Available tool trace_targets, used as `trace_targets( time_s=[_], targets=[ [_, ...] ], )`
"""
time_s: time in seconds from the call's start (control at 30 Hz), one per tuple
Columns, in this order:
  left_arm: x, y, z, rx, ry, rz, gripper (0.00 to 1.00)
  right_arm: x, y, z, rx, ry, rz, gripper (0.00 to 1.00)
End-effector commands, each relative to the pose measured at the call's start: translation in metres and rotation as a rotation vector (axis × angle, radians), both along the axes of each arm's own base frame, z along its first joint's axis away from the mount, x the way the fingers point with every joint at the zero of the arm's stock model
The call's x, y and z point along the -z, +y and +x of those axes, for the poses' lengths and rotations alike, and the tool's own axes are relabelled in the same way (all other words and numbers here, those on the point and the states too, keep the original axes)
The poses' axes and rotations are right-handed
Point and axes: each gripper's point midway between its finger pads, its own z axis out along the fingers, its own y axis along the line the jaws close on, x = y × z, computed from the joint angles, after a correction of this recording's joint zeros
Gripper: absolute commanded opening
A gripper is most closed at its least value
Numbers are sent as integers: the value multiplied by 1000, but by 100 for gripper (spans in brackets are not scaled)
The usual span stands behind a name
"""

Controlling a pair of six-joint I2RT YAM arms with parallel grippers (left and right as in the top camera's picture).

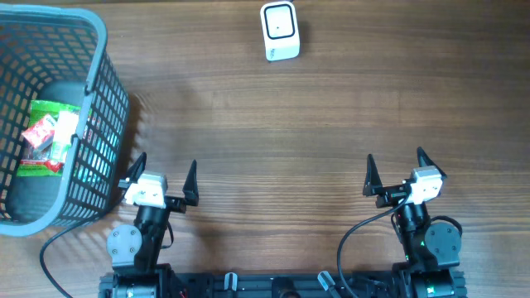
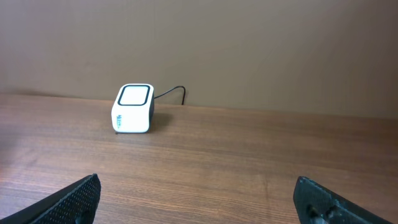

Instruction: Scan the item barcode

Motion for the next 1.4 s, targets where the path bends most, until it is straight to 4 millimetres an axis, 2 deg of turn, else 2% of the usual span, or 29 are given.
trace_targets(
  time_s=[0.0, 1.37],
  targets=[
    [0, -6, -1, 31, -5, 15, 100, -1, 0, 0, -5, -5, -2, 100],
    [0, -6, -1, 31, -5, 15, 100, -1, 0, 0, -5, -5, -1, 100]
  ],
)
